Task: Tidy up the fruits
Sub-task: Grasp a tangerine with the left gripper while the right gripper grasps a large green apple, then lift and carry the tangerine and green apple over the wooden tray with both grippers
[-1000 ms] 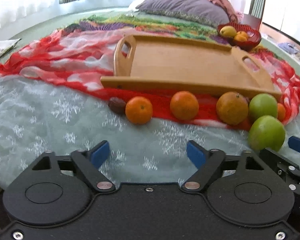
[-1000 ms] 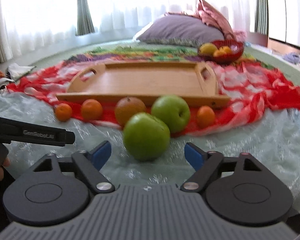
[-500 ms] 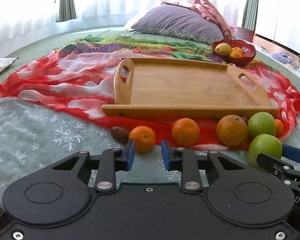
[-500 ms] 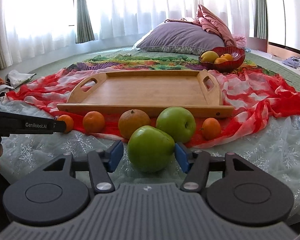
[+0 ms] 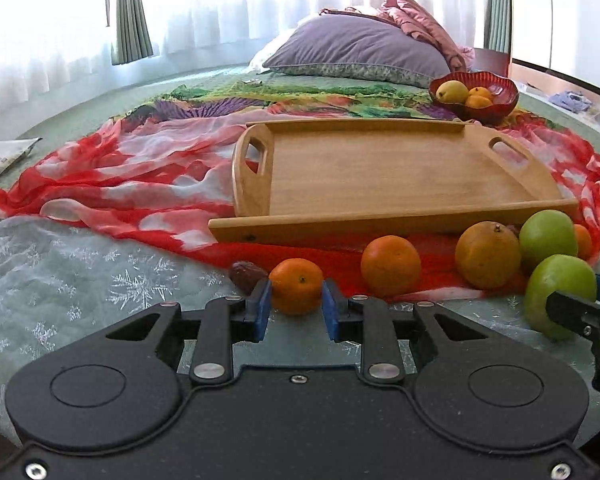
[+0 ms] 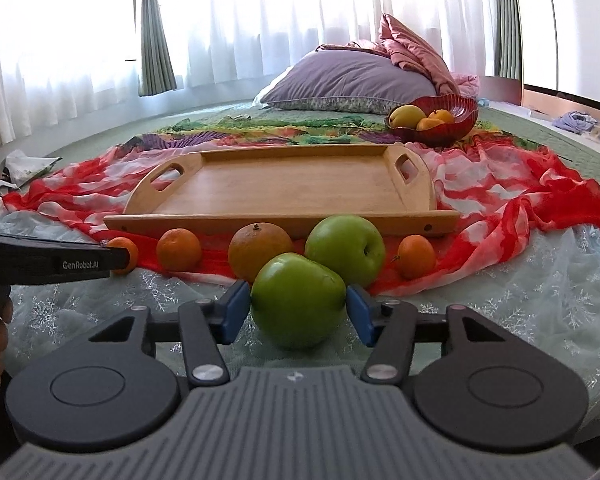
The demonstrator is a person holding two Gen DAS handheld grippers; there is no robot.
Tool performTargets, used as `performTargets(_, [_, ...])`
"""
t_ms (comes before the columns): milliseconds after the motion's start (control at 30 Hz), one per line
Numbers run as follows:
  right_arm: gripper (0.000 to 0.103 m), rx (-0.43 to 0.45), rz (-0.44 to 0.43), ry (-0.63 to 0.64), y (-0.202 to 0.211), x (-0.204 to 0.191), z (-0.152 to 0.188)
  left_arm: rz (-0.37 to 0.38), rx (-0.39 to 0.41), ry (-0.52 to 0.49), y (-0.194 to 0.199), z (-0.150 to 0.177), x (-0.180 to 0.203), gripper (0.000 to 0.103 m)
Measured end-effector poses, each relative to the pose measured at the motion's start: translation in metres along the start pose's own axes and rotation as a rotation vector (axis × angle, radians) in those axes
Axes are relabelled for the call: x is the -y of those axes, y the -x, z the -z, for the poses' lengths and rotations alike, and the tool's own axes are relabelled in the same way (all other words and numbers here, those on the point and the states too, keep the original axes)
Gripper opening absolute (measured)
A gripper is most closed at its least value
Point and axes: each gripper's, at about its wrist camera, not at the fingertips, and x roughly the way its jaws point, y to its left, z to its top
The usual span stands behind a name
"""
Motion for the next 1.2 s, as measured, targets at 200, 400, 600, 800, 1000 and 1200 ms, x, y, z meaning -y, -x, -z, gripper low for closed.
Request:
performTargets(200, [0.065,-0.001,0.003,0.009,-0.004,-0.002,-0.001,-0.003,0.015,-0.007,-0.007,-0.001,0.001,0.027])
performTargets(400, [0.067,-0.015,0.011,0.008,-0.010,-0.003,-0.001,-0.014,0.015,-0.015,-0.015,0.000,0.002,0.030])
performTargets(600, [0.068,-0.033,0.007,-0.003,-0.017,-0.001,-0.001,-0.021,0.003,-0.017,-0.025,-0.001,-0.001,0.033])
performTargets(800, [0.068,-0.053,0.004,-0.013,-0.024,0.000,-0.002,-0.022,0.005,-0.001,-0.032,-0.001,-0.006,0.034])
performTargets(1000, [0.060,-0.063,0.004,-0.037,-0.029,0.002,-0.001,-0.036,0.034,0.004,-0.025,-0.001,-0.008,0.031])
performTargets(1200, [0.060,-0.030,0.003,-0.075,-0.020,0.007,0.000,-0.047,0.114,-0.018,-0.003,-0.012,-0.004,0.031])
